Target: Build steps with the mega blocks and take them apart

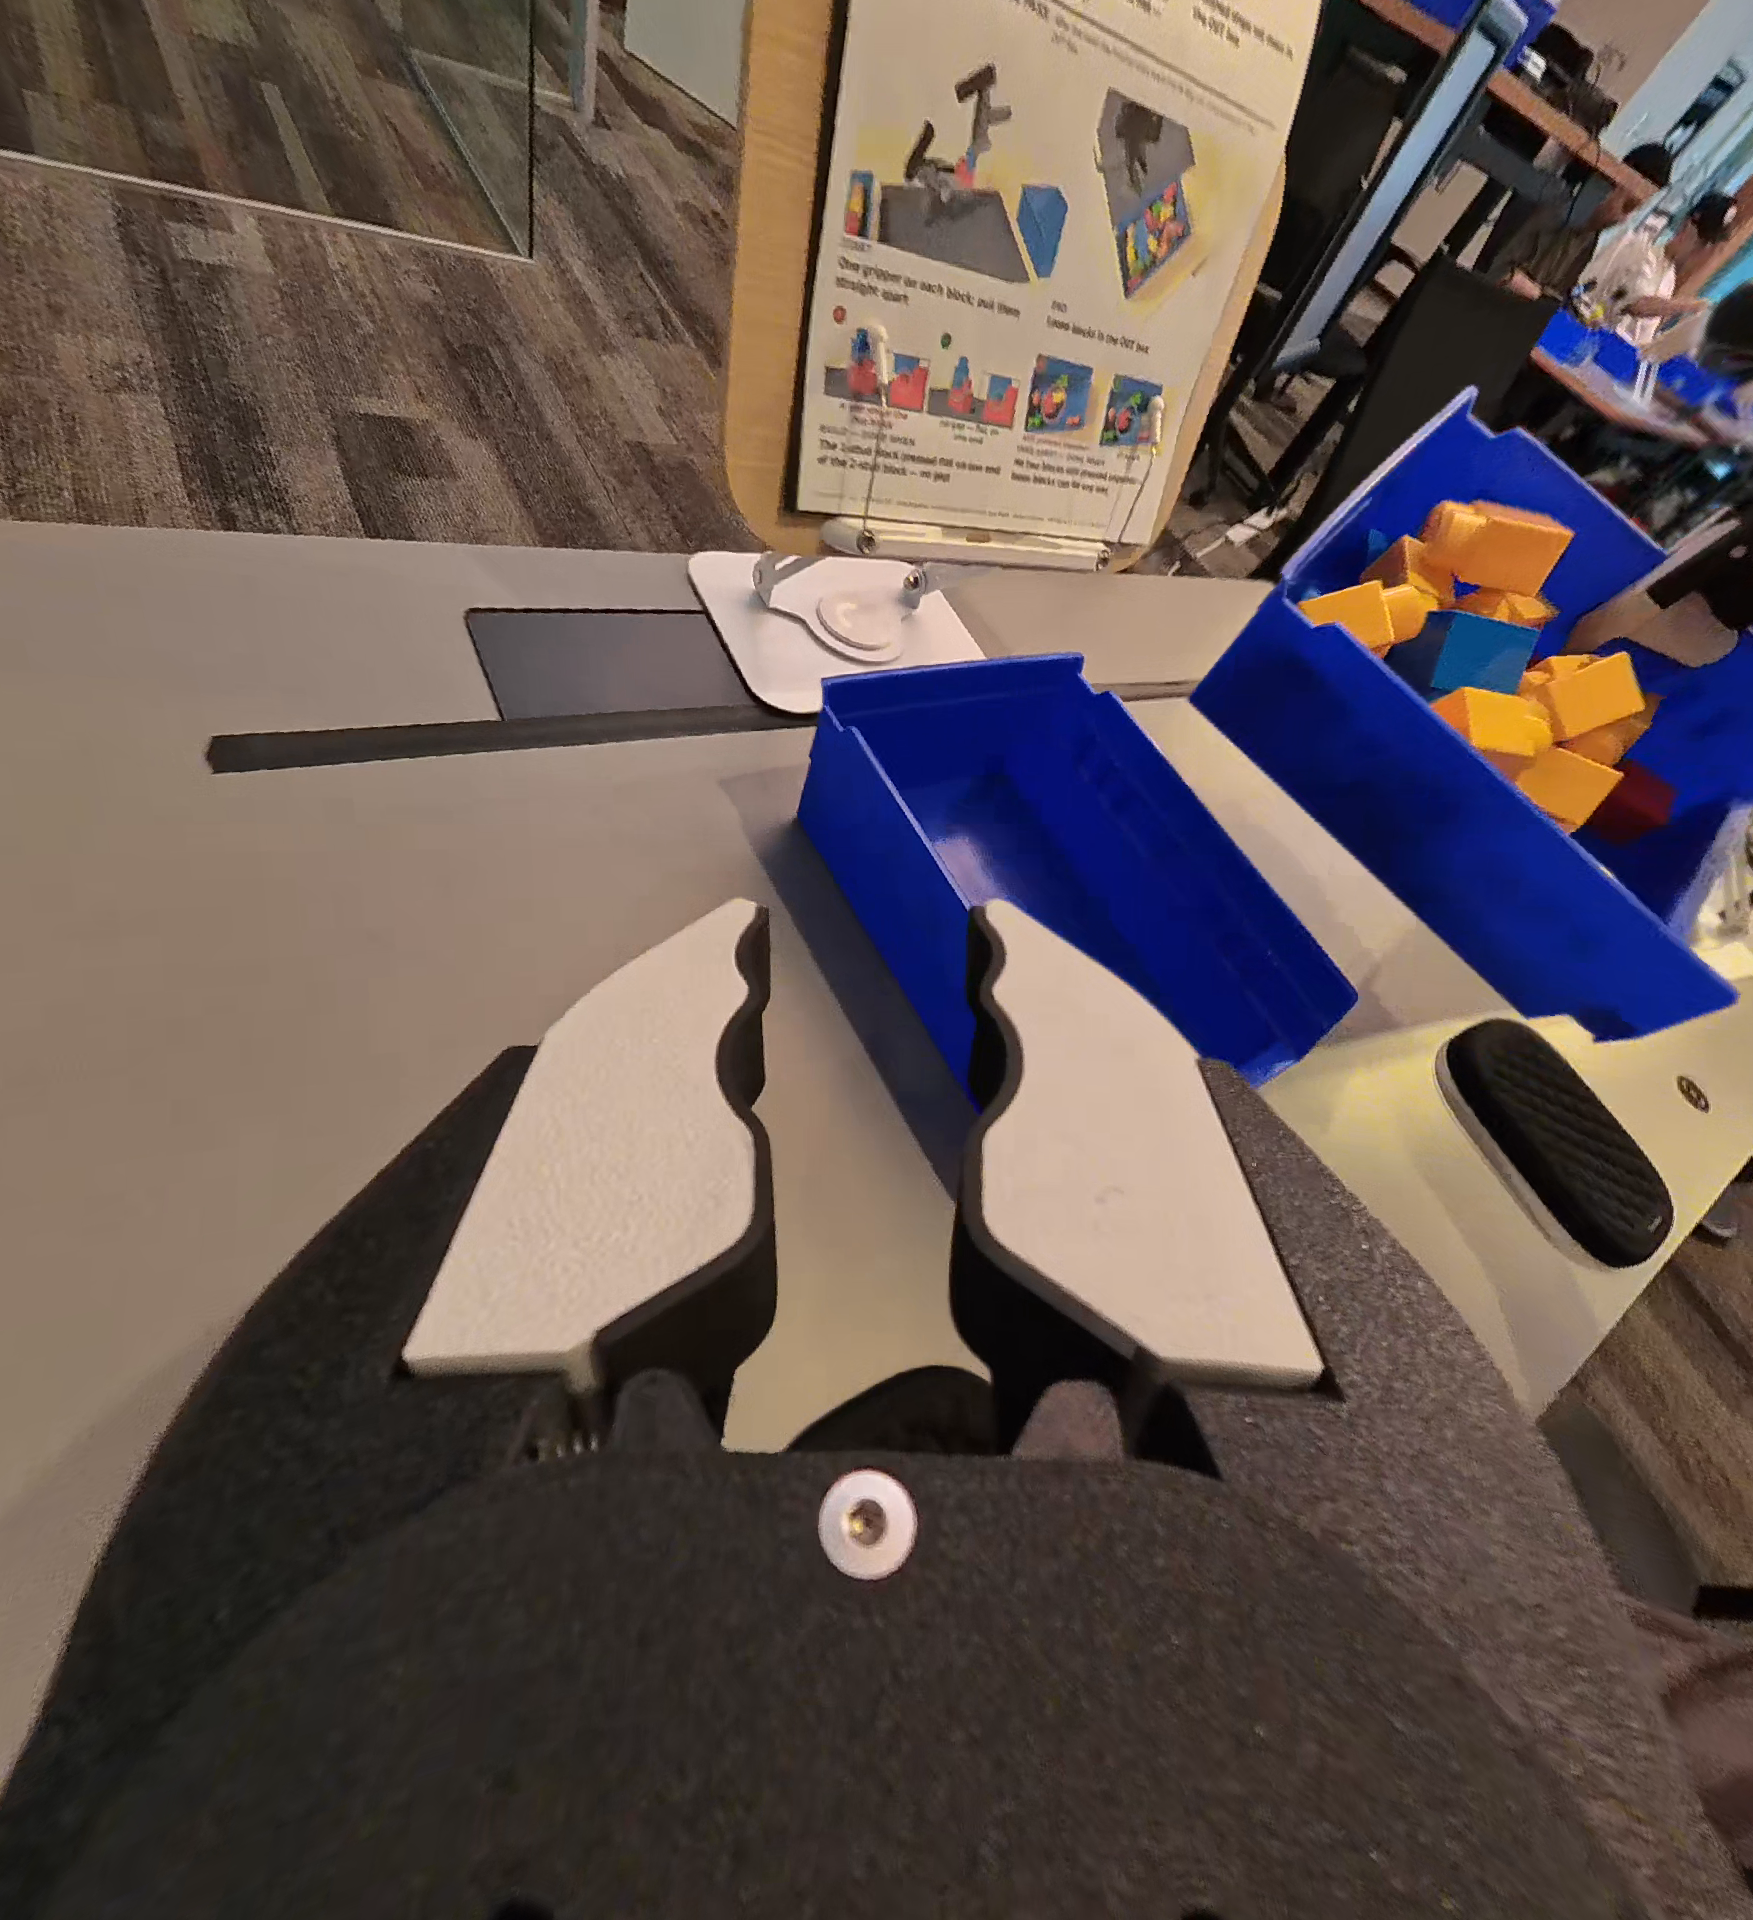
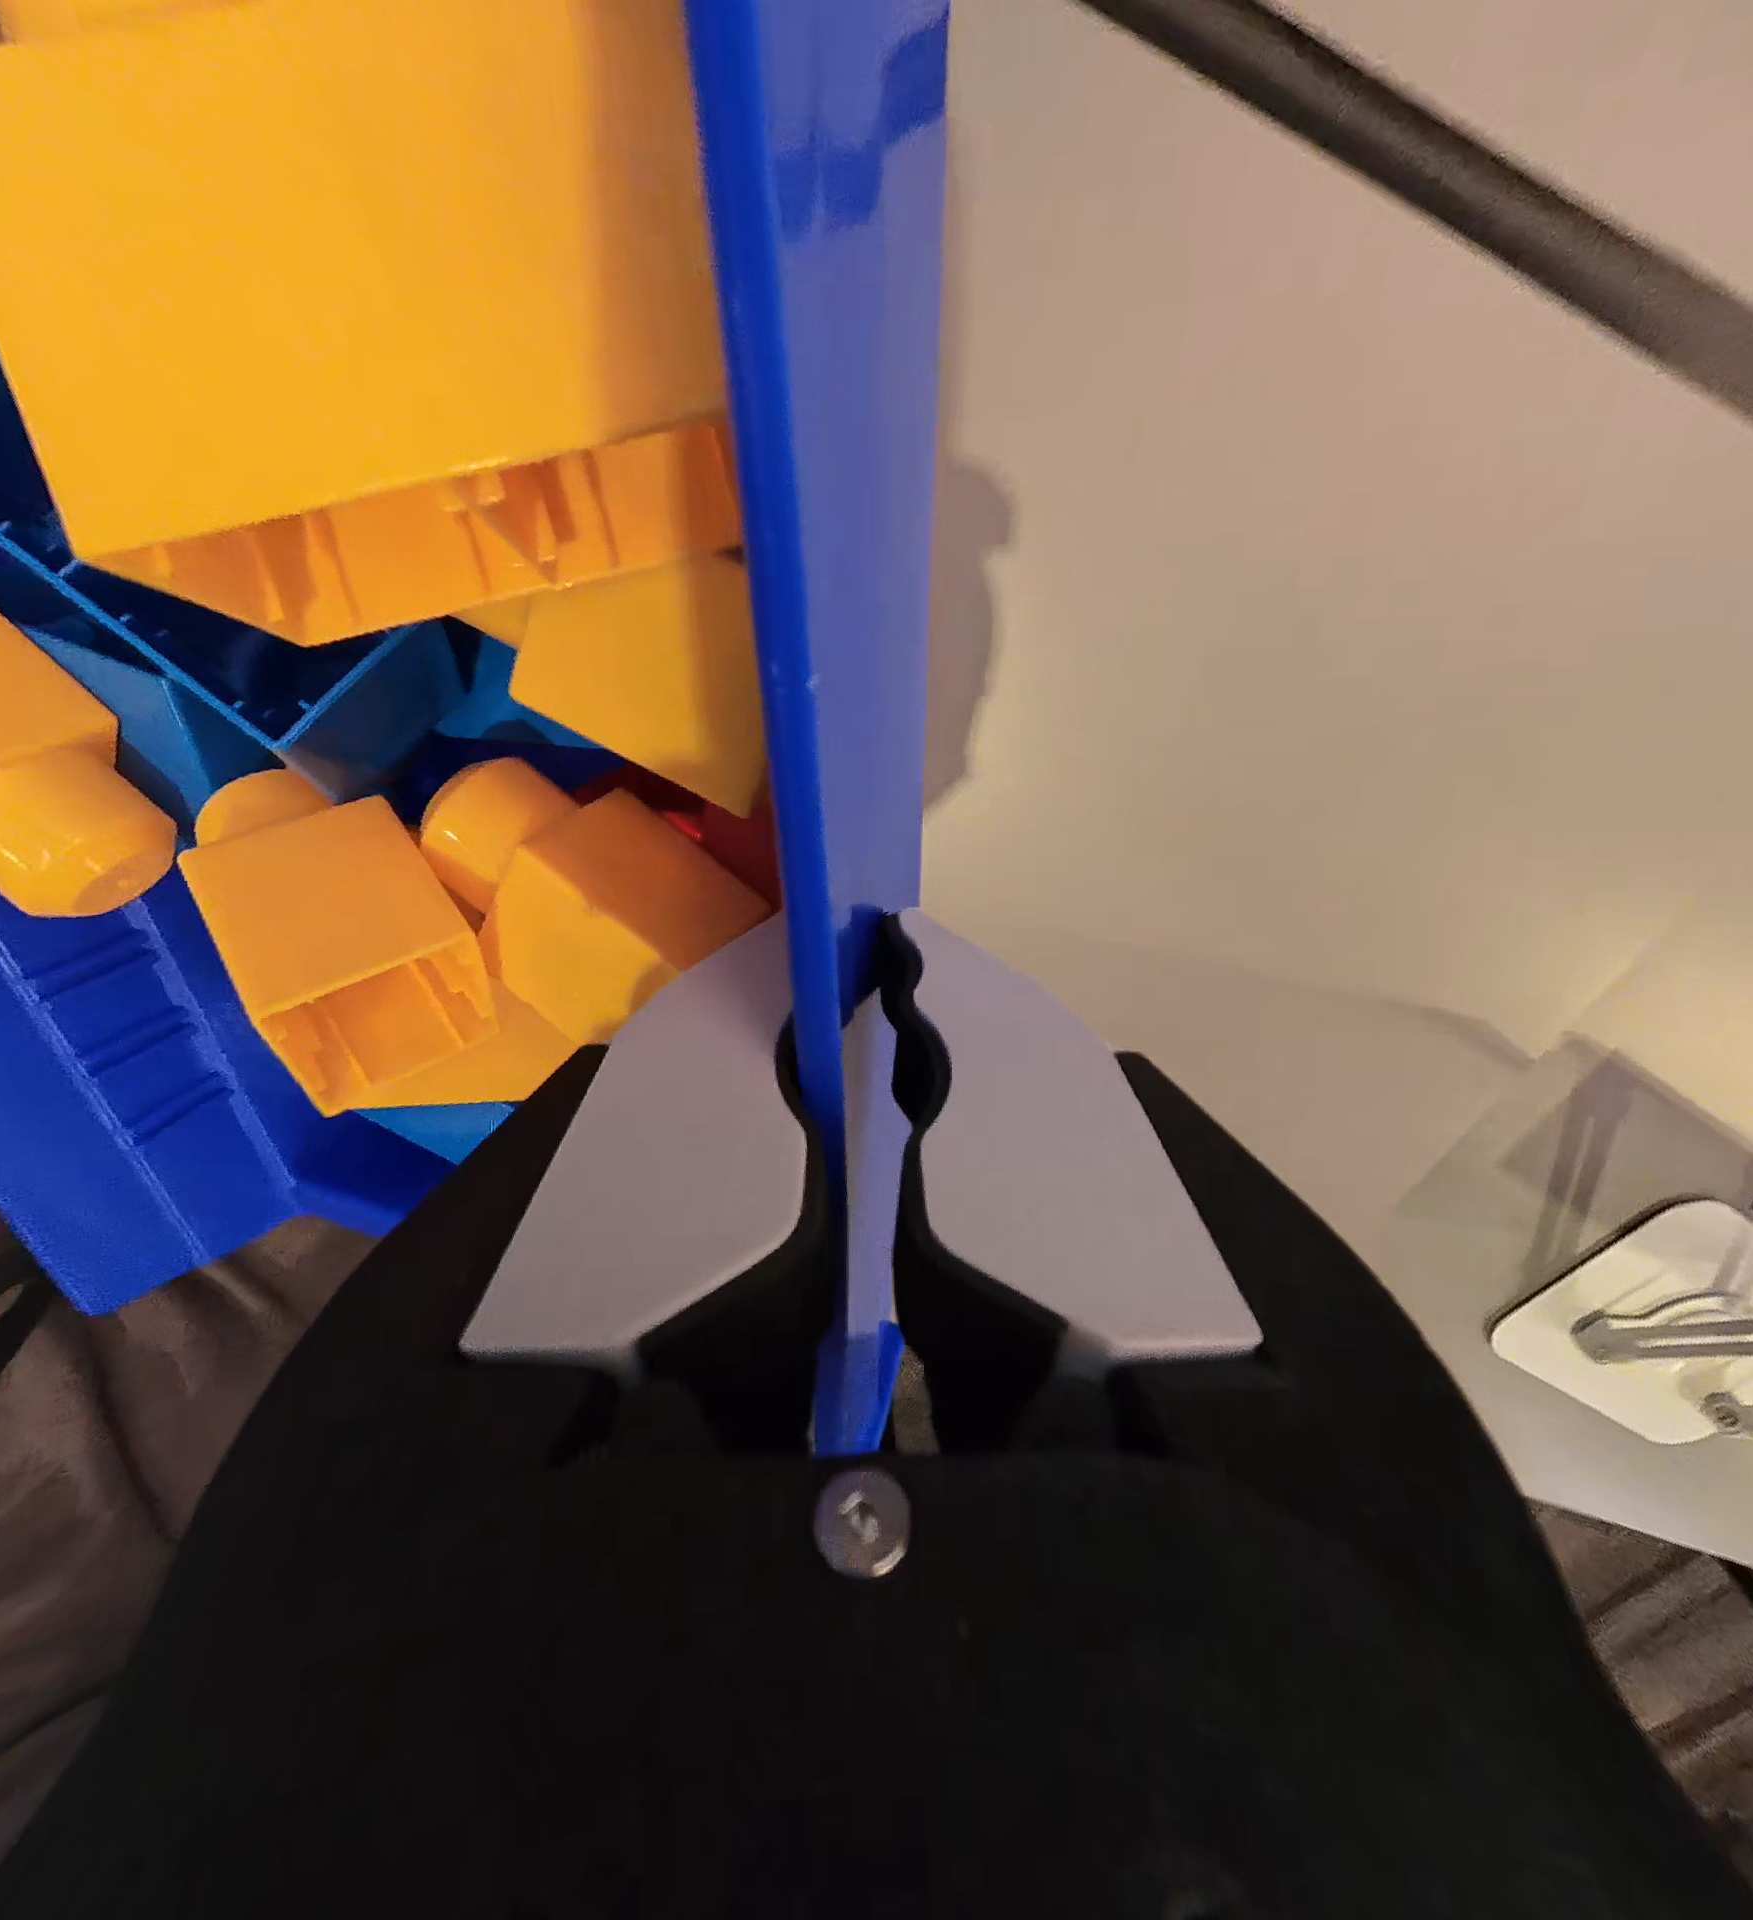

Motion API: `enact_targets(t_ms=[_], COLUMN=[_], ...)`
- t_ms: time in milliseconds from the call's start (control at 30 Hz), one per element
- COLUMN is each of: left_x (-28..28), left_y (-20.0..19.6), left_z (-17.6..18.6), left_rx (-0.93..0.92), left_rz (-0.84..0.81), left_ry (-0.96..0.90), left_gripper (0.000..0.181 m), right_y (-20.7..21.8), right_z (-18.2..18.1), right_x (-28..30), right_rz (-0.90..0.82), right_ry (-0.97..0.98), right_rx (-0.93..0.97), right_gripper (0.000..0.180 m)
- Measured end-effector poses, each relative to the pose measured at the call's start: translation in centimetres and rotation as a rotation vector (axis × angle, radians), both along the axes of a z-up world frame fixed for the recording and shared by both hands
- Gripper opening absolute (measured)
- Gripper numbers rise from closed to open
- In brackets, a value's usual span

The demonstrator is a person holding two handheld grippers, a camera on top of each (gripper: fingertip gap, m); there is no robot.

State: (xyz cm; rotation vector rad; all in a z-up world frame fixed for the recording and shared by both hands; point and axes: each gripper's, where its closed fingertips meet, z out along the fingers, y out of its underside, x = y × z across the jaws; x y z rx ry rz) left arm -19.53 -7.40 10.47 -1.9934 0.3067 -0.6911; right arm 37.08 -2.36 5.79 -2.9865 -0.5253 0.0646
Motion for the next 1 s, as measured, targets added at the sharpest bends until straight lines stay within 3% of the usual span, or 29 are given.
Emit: enact_targets(t_ms=[200,333,600,800,1000], left_x=[-2.9,-7.9,-10.5,-10.3,-8.2], left_y=[-0.2,-1.0,-4.9,-6.8,-5.8], left_z=[1.6,3.0,5.6,7.3,6.5], left_rx=[0.09,0.177,0.301,0.42,0.417], left_rz=[0.118,0.393,0.511,0.553,0.513], left_ry=[-0.044,-0.022,-0.079,-0.01,0.119], left_gripper=[0.041,0.049,0.067,0.062,0.055], right_y=[2.9,4.0,2.8,1.4,2.2], right_z=[1.8,-0.2,-3.9,-5.5,-9.4], right_x=[-12.9,-24.0,-43.3,-52.1,-55.8], right_rz=[0.194,0.357,0.595,0.683,0.642], right_ry=[0.06,0.16,0.324,0.339,0.354], right_rx=[0.01,-0.009,-0.108,-0.171,-0.2], right_gripper=[0.008,0.008,0.009,0.009,0.01])
